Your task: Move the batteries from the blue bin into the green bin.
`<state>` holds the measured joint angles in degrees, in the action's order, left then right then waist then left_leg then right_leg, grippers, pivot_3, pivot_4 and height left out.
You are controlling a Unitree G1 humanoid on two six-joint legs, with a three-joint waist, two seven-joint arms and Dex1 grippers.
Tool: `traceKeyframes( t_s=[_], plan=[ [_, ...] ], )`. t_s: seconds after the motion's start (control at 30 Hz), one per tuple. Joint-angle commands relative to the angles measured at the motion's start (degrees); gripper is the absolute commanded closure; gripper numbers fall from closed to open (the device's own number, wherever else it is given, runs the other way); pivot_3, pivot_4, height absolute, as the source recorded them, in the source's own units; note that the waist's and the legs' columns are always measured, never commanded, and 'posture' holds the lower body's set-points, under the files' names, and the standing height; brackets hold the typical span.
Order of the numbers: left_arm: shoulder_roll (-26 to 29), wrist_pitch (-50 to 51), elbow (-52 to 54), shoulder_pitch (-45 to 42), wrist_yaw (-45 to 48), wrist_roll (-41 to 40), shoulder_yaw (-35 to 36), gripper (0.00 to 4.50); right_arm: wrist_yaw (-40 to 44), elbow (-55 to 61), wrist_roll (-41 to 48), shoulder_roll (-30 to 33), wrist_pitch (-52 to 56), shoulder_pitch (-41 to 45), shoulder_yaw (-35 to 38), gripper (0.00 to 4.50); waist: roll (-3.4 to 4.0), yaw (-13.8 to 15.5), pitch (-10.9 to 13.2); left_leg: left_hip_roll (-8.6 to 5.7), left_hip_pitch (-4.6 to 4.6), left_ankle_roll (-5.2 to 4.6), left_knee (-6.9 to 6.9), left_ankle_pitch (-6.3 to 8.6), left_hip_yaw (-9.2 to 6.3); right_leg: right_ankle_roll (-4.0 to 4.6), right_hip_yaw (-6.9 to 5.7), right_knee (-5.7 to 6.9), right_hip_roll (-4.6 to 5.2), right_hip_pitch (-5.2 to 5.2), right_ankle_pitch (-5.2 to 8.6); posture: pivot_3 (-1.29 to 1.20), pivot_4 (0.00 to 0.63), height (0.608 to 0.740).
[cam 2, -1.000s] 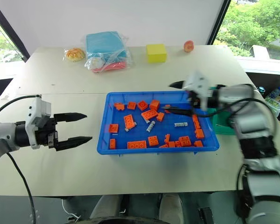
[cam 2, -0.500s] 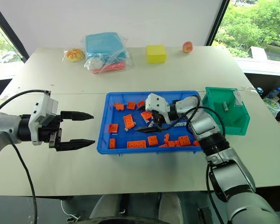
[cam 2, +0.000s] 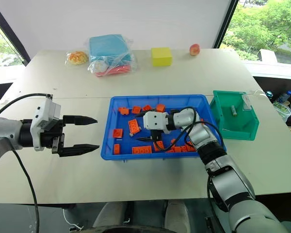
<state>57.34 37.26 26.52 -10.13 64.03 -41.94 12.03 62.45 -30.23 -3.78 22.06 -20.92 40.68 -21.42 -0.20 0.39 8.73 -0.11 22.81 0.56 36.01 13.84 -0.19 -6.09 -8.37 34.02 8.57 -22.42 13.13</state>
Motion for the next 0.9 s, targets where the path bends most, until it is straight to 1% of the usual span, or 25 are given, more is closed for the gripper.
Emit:
traceKeyframes(
  t_s=[0.03,0.1,0.2,0.27,0.37,0.43,0.57,0.67,0.77,0.83,0.87,0.9],
  plan=[
    [0.4,0.0,-0.1,-1.7,0.2,-0.4,0.2,0.0,-3.7,-3.3,-2.2,-1.6,-5.9,3.2,0.4,0.03,-0.01,-0.1,0.0,0.0,-0.04,0.0,-0.01,0.0,0.02,0.0,0.03,0.02,0.0,0.01,0.0,0.0,0.15,0.704],
    [0.3,0.0,-0.2,-2.0,0.3,-0.3,0.1,0.0,-4.6,-5.0,-2.7,-2.0,-7.5,3.7,0.4,0.03,-0.01,-0.1,0.0,0.0,-0.07,0.0,-0.01,0.0,0.03,0.0,0.05,0.03,-0.01,0.02,0.0,0.0,0.15,0.704],
    [0.2,-0.1,-0.6,-2.7,0.3,-0.1,-0.3,0.0,-5.6,-6.6,-2.8,-2.8,-8.6,4.2,0.6,0.81,-0.03,-0.1,0.0,0.0,-0.11,0.0,-0.02,0.0,0.04,0.01,0.08,0.04,-0.01,0.05,0.0,0.0,0.15,0.704],
    [0.2,-0.2,-0.8,-2.9,0.2,0.0,-0.5,0.0,-4.9,-6.7,-2.2,-2.7,-8.7,4.2,0.7,1.82,-0.03,-0.1,0.0,0.01,-0.16,0.0,-0.04,0.0,0.04,0.02,0.08,0.04,-0.01,0.1,0.01,0.0,0.15,0.704],
    [0.3,-0.7,-1.2,-2.9,0.5,0.5,-0.6,0.0,-0.5,-4.3,1.3,-2.2,-5.9,3.1,1.2,3.38,-0.03,-0.1,0.0,0.03,-0.18,0.0,-0.04,0.0,0.05,0.02,0.11,0.04,0.0,0.11,0.01,0.0,0.15,0.704],
    [0.3,-1.0,-1.6,-3.1,0.6,0.8,-0.8,0.0,0.1,-3.9,1.9,-2.1,-4.8,2.9,1.5,4.45,-0.03,-0.1,0.0,0.05,-0.18,0.0,-0.04,0.0,0.04,0.02,0.11,0.05,-0.01,0.12,0.0,0.0,0.15,0.704],
    [-0.1,-1.3,-2.1,-4.0,0.4,1.3,-1.4,0.0,-0.9,-2.8,3.2,-3.1,-1.0,3.0,2.6,4.45,-0.02,-0.1,0.0,0.05,-0.22,0.0,-0.06,0.0,0.06,0.02,0.12,0.06,-0.01,0.12,0.01,0.0,0.15,0.704],
    [-0.5,-1.5,-2.2,-4.5,0.5,1.6,-2.0,0.0,-2.9,-2.7,2.4,-4.3,1.3,4.0,2.7,4.45,-0.03,-0.1,0.0,0.05,-0.23,0.0,-0.06,0.0,0.08,0.03,0.14,0.06,-0.01,0.12,0.01,0.0,0.15,0.704],
    [-0.6,-1.5,-2.5,-4.9,0.6,1.9,-2.3,0.0,0.9,-0.9,4.1,-3.8,5.0,4.4,2.5,4.45,-0.02,-0.1,0.0,0.05,-0.25,0.0,-0.08,0.0,0.09,0.03,0.15,0.08,-0.01,0.12,0.01,0.0,0.15,0.704],
    [-0.6,-1.7,-2.7,-4.8,1.0,2.0,-2.2,0.0,5.4,0.2,5.3,-2.6,6.7,4.8,2.0,3.93,-0.02,-0.1,0.0,0.05,-0.25,0.0,-0.07,0.0,0.09,0.03,0.15,0.07,-0.01,0.13,0.01,0.0,0.15,0.704],
    [-0.6,-1.7,-2.8,-4.8,1.2,2.1,-2.2,0.0,6.4,-0.4,4.8,-2.3,6.8,5.6,1.7,3.6,-0.02,-0.1,0.0,0.05,-0.25,0.0,-0.07,0.0,0.1,0.02,0.16,0.07,0.0,0.13,0.01,0.0,0.15,0.704],
    [-0.6,-1.8,-2.9,-4.9,1.4,2.2,-2.2,0.0,7.4,-1.5,3.8,-1.9,6.3,6.8,1.2,3.12,-0.02,-0.1,0.0,0.06,-0.25,0.0,-0.06,0.0,0.1,0.03,0.16,0.07,0.0,0.13,0.01,0.0,0.15,0.704]
  ],
)
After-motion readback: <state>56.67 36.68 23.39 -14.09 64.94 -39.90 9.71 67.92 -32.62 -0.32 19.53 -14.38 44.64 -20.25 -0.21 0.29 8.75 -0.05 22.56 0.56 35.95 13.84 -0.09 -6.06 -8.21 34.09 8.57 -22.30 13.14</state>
